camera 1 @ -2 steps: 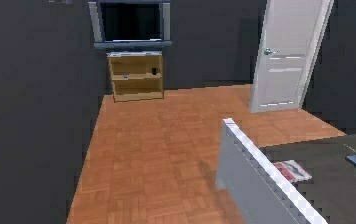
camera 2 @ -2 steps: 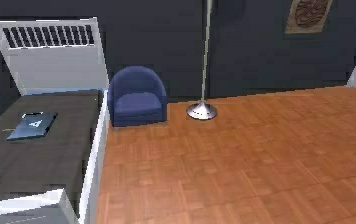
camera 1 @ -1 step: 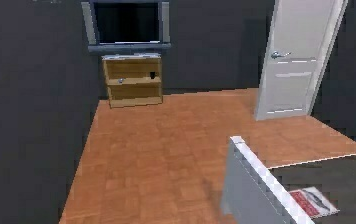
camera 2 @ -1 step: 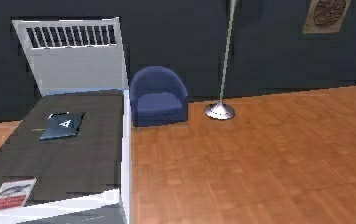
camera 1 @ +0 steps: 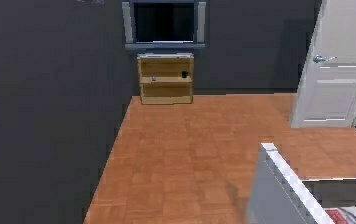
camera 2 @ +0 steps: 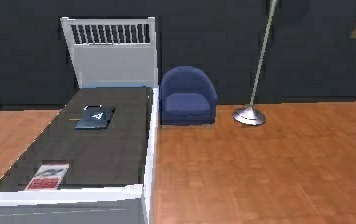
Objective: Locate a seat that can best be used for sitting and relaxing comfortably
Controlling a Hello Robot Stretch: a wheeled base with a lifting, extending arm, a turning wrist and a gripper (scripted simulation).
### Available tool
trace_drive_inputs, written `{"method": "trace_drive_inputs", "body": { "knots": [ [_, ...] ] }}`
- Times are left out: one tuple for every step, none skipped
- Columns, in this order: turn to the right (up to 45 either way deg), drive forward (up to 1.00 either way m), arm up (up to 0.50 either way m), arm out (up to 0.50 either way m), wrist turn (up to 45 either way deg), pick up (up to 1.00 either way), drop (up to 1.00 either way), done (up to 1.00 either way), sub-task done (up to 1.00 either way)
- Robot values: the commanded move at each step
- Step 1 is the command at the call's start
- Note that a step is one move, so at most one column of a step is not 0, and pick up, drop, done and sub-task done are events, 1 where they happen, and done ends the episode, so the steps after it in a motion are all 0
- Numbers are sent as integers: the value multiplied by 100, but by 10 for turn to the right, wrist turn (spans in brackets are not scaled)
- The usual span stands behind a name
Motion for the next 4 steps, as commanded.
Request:
{"method": "trace_drive_inputs", "body": {
  "knots": [
    [0, 100, 0, 0, 0, 0, 0, 0, 0],
    [-60, 0, 0, 0, 0, 0, 0, 0, 0],
    [0, 30, 0, 0, 0, 0, 0, 0, 0],
    [390, 0, 0, 0, 0, 0, 0, 0, 0]
  ]
}}
